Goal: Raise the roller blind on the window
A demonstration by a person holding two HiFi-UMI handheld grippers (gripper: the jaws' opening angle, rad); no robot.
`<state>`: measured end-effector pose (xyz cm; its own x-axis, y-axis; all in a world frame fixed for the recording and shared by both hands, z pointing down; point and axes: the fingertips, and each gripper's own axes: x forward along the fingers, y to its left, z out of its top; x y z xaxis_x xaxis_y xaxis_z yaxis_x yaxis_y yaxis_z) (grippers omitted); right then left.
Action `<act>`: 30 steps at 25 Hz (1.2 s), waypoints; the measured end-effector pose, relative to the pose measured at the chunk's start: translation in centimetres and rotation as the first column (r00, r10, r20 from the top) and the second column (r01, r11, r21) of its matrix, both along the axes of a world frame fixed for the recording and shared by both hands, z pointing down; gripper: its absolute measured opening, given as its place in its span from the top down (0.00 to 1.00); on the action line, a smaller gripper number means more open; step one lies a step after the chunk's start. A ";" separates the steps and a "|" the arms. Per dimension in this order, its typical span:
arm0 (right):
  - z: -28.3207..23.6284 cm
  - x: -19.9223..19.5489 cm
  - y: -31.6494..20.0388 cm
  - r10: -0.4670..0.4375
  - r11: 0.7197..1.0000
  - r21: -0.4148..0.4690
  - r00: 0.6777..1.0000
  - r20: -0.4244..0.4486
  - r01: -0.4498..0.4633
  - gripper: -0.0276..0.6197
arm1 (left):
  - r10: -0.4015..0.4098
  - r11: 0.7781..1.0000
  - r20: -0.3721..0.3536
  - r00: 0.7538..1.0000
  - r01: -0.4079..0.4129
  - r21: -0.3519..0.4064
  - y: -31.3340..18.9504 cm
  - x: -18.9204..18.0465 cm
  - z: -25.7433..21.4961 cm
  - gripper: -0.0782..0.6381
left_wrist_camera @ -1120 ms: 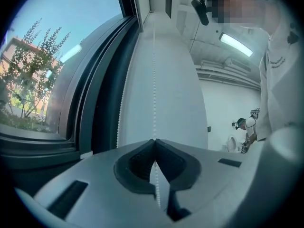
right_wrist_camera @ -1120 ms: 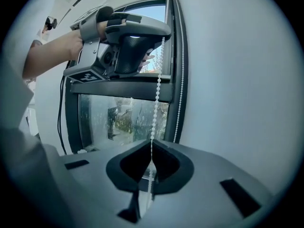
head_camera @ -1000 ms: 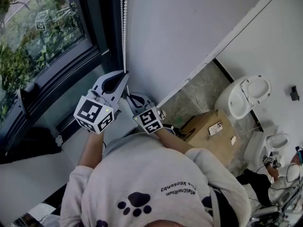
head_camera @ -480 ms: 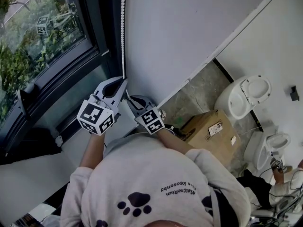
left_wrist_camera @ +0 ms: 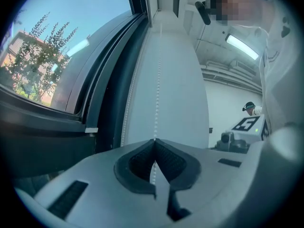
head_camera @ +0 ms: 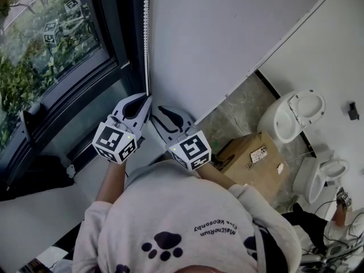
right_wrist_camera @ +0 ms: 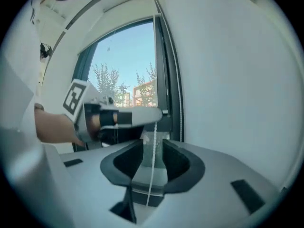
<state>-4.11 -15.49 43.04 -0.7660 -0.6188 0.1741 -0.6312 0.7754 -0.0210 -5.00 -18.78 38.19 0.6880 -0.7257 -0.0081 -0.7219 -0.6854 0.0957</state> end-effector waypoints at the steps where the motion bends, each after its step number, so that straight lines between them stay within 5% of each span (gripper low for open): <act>1: -1.4 0.0 0.1 0.002 1.000 0.020 1.000 0.015 -0.002 0.77 | -0.001 1.000 0.000 1.000 0.001 0.000 0.0 0.0 0.0 0.88; 14: -19.0 0.1 -1.1 -0.001 0.964 0.265 0.989 0.148 -0.038 0.83 | -0.008 1.000 0.000 1.000 0.008 0.004 0.3 -0.4 0.1 0.88; 25: -23.6 -1.8 -2.6 -0.047 0.959 0.283 0.985 0.168 -0.002 0.83 | 0.010 1.000 0.000 1.000 -0.010 0.009 1.0 0.3 0.1 0.88; 30: -24.4 -2.0 -2.8 -0.045 0.959 0.285 0.984 0.173 -0.006 0.92 | 0.015 1.000 -0.007 1.000 -0.014 0.007 1.3 0.6 0.1 0.88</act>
<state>-6.14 -18.31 18.59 -0.7808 -0.6079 -0.1445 -0.6222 0.7775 0.0916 -4.38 -17.45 38.25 0.6983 -0.7156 -0.0179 -0.7112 -0.6964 0.0956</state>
